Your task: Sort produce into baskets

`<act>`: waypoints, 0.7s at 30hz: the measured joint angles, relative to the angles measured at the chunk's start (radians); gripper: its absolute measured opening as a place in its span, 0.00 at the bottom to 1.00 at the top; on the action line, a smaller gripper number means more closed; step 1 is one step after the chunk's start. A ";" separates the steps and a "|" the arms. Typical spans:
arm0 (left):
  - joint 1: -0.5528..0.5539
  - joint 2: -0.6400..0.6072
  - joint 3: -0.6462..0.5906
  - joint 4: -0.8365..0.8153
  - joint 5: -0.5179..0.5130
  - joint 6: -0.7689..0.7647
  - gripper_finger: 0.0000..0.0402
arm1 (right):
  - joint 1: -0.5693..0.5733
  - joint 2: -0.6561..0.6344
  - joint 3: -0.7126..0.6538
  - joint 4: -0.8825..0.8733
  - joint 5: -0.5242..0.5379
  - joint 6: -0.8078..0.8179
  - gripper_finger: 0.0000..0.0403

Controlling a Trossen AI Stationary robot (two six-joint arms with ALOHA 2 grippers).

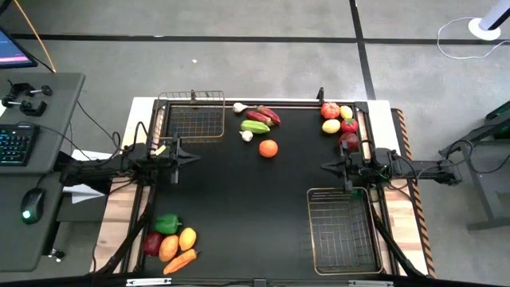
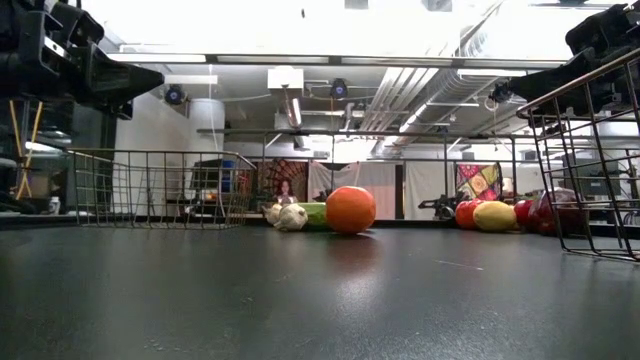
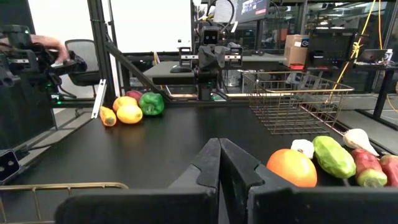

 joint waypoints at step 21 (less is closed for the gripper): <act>0.000 0.000 0.001 0.000 0.000 0.000 0.00 | 0.000 0.000 0.000 0.000 0.000 0.000 0.00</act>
